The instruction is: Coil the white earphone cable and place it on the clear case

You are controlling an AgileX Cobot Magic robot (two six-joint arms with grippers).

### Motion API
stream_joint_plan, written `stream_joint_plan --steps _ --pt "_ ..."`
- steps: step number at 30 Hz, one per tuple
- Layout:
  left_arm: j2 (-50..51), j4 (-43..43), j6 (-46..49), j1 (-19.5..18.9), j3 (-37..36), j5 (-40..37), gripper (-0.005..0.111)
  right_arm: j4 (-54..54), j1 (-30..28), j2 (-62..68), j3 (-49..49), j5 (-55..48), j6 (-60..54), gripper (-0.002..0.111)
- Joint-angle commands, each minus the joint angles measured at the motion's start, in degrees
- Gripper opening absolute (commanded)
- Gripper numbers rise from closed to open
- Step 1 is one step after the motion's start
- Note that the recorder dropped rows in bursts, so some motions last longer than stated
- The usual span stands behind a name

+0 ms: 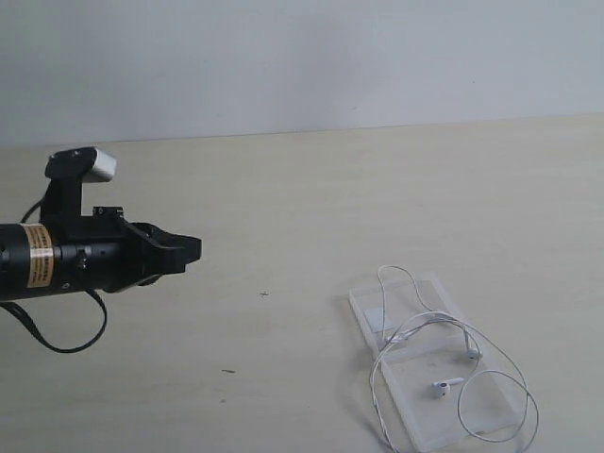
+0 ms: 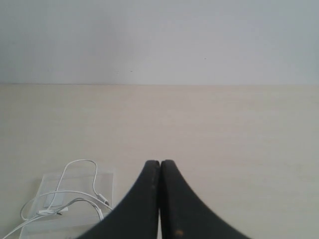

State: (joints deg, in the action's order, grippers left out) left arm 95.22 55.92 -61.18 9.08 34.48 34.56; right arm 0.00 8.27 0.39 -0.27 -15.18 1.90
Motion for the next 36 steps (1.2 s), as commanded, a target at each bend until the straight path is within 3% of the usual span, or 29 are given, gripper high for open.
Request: stream_joint_plan --steps 1,5,9,13,17,21,24,26,31,33,36 --pt "-12.1 -4.6 6.0 -0.1 -0.3 -10.5 0.000 0.0 -0.4 -0.4 0.3 0.2 -0.3 0.000" --pt "-30.0 -11.6 7.3 -2.2 -0.3 -22.6 0.000 0.0 -0.4 -0.4 0.3 0.3 -0.3 0.000" --pt "-51.0 -11.2 6.9 -5.2 -0.5 -30.3 0.000 0.0 -0.4 -0.4 0.3 0.3 -0.3 0.000" --pt "-67.9 -11.9 5.5 -5.6 -0.5 -41.7 0.000 0.0 -0.4 -0.4 0.3 0.3 -0.3 0.000" --pt "-78.7 -15.4 1.6 -5.6 -0.6 -55.3 0.000 0.0 -0.4 -0.4 0.3 0.3 -0.3 0.000" --pt "-84.0 -18.0 4.3 -5.6 -4.2 -62.6 0.000 0.0 -0.4 -0.4 0.3 0.3 -0.3 0.000" --pt "-86.1 -20.6 16.5 -5.6 -9.1 -62.5 0.000 0.0 -0.4 -0.4 0.3 0.3 -0.3 0.000" --pt "-86.5 -24.4 31.3 -5.6 -12.8 -62.2 0.000 0.0 -0.4 -0.4 0.3 0.3 -0.3 0.000" --pt "-86.5 -44.2 67.2 -5.6 -20.2 -59.5 0.000 0.0 -0.4 -0.4 0.3 0.3 -0.3 0.000" --pt "-86.5 -51.9 72.0 -5.6 -22.7 -57.1 0.000 0.0 -0.4 -0.4 0.3 0.3 -0.3 0.000" --pt "-86.6 -64.3 72.2 -5.6 -26.8 -51.5 0.000 0.0 -0.4 -0.4 0.3 0.3 -0.3 0.000"
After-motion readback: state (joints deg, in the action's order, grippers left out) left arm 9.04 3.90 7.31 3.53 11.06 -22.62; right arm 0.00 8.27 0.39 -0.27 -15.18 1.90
